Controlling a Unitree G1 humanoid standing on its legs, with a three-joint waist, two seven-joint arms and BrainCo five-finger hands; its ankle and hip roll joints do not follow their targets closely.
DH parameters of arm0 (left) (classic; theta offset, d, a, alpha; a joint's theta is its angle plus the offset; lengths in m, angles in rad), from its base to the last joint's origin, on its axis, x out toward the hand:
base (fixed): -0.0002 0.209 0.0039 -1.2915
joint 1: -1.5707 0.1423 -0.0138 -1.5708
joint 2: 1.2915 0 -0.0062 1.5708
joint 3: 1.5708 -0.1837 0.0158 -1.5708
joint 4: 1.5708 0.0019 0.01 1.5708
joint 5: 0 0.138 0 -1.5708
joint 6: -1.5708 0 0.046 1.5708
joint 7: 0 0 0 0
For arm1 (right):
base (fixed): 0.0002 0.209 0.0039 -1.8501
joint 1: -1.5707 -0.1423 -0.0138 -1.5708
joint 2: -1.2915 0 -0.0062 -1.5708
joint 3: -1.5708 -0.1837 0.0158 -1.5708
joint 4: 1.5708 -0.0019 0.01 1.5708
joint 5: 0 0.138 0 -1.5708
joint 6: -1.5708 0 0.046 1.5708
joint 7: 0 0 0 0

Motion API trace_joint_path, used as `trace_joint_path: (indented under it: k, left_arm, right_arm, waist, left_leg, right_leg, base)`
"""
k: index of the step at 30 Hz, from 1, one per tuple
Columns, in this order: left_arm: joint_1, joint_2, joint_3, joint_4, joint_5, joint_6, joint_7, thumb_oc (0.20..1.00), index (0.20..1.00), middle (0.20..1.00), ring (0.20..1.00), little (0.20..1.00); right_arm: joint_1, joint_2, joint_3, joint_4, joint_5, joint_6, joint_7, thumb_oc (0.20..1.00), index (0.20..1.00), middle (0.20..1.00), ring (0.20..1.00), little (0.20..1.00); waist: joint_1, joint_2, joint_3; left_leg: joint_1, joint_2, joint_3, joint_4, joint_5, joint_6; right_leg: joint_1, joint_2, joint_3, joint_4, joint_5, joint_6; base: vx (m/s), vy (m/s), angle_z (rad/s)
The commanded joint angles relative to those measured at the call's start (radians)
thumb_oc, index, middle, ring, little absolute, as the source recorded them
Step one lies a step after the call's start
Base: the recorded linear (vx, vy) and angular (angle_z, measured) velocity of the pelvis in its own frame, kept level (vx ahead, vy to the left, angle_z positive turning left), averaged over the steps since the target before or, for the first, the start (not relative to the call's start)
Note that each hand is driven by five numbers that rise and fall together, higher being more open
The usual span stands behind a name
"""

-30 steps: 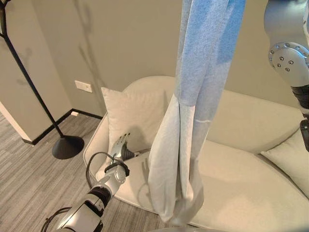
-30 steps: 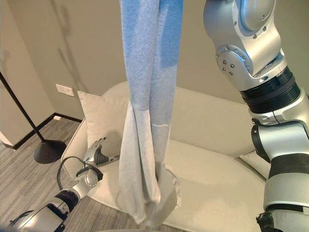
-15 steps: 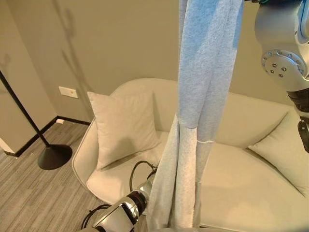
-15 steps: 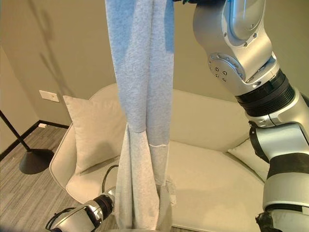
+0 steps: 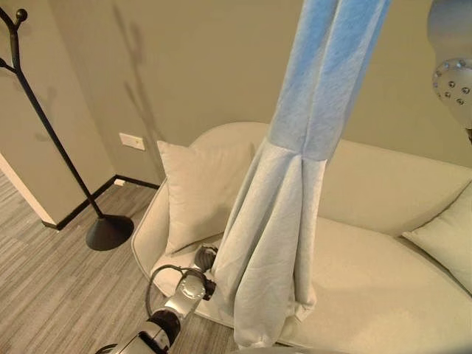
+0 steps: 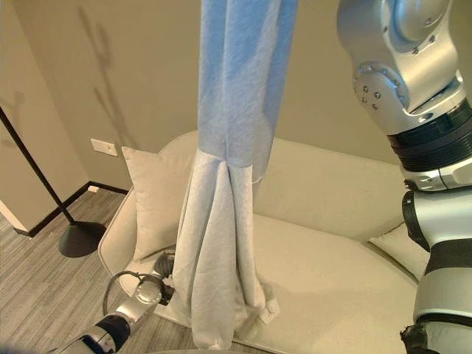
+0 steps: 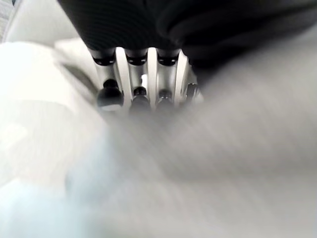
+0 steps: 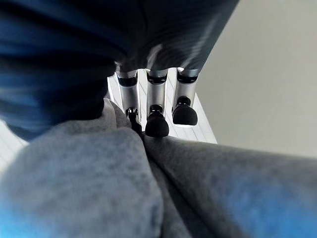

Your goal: Hang the clothes on the sofa on the clothes rack.

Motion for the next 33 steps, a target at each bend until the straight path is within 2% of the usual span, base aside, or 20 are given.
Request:
trace_joint_path:
  k: [1,8,16,19,20,21,24,29,33]
  left_arm:
    - [-0.008,-0.014,0.024,-0.136,0.058,-0.056,0.025,0.2,0.2,0.2,0.2,0.2]
    - [0.074,0.056,0.159,-0.372,0.035,-0.072,0.047,0.2,0.2,0.2,0.2,0.2]
    - [0.127,0.166,0.308,-0.56,0.177,-0.086,0.114,0.2,0.2,0.2,0.2,0.2]
    - [0.152,0.192,0.339,-0.615,0.185,-0.092,0.101,0.2,0.2,0.2,0.2,0.2]
    - [0.171,0.232,0.343,-0.648,0.201,-0.107,0.073,0.2,0.2,0.2,0.2,0.2]
    - [0.177,0.245,0.344,-0.645,0.218,-0.111,0.073,1.0,1.0,1.0,1.0,1.0]
    - [0.179,0.255,0.321,-0.606,0.202,-0.117,0.048,1.0,1.0,1.0,1.0,1.0]
    - [0.229,0.297,0.17,-0.608,0.179,-0.146,-0.094,1.0,1.0,1.0,1.0,1.0]
    - [0.264,0.332,0.105,-0.637,0.141,-0.153,-0.174,1.0,1.0,1.0,1.0,1.0]
  right_arm:
    - [-0.08,-0.055,-0.035,0.075,-0.036,-0.006,-0.04,0.2,0.2,0.2,0.2,0.2]
    - [-0.014,-0.103,-0.076,0.05,-0.098,0.028,-0.05,0.2,0.2,0.2,0.2,0.2]
    - [-0.047,-0.116,-0.069,0.122,-0.118,0.046,-0.026,0.2,0.2,0.2,0.2,0.2]
    - [-0.045,-0.114,-0.077,0.135,-0.127,0.049,-0.023,0.2,0.2,0.2,0.2,0.2]
    - [-0.043,-0.106,-0.075,0.152,-0.13,0.054,-0.013,0.2,0.2,0.2,0.2,0.2]
    - [-0.046,-0.102,-0.079,0.159,-0.126,0.054,-0.01,0.2,0.2,0.2,0.2,0.2]
    - [-0.067,-0.093,-0.065,0.18,-0.108,0.052,0.005,0.2,0.2,0.2,0.2,0.2]
    - [-0.115,-0.059,-0.035,0.229,-0.081,0.054,0.024,0.2,0.2,0.2,0.2,0.2]
    - [-0.151,-0.018,-0.019,0.275,-0.07,0.063,0.024,0.2,0.2,0.2,0.2,0.2]
  waist:
    - [0.04,0.008,0.009]
    - [0.057,0.006,0.014]
    - [0.073,0.002,0.011]
    - [0.074,0.005,0.011]
    - [0.078,0.01,0.01]
    - [0.078,0.009,0.009]
    - [0.079,0.007,0.008]
    - [0.078,0.02,0.016]
    - [0.083,0.027,0.022]
  left_leg:
    - [-0.033,-0.03,-0.039,0.009,-0.086,0.022]
    - [-0.035,-0.032,-0.043,0.011,-0.087,0.026]
    - [-0.033,-0.034,-0.042,0.011,-0.091,0.026]
    - [-0.032,-0.033,-0.043,0.011,-0.092,0.026]
    - [-0.031,-0.034,-0.043,0.012,-0.093,0.026]
    - [-0.03,-0.035,-0.043,0.011,-0.093,0.027]
    - [-0.029,-0.037,-0.041,0.011,-0.094,0.026]
    - [-0.026,-0.033,-0.032,0.012,-0.096,0.03]
    - [-0.023,-0.027,-0.026,0.012,-0.098,0.03]
  right_leg:
    - [0.036,-0.03,0.016,0.046,0.163,0.054]
    - [0.039,-0.028,0.011,0.047,0.167,0.054]
    - [0.046,-0.03,0.001,0.052,0.171,0.054]
    - [0.046,-0.028,0.001,0.051,0.174,0.054]
    - [0.047,-0.028,0.0,0.052,0.177,0.054]
    - [0.047,-0.028,0.001,0.052,0.178,0.054]
    - [0.047,-0.029,0.0,0.053,0.18,0.054]
    - [0.042,-0.031,-0.007,0.065,0.183,0.054]
    - [0.041,-0.031,-0.007,0.068,0.183,0.054]
  base:
    - [0.0,0.0,0.0]
    - [0.0,0.0,0.0]
    - [0.0,0.0,0.0]
    - [0.0,0.0,0.0]
    - [0.0,0.031,0.02]
    - [0.0,0.0,0.0]
    - [-0.01,0.024,0.03]
    - [-0.01,0.017,0.01]
    - [-0.01,0.022,-0.05]
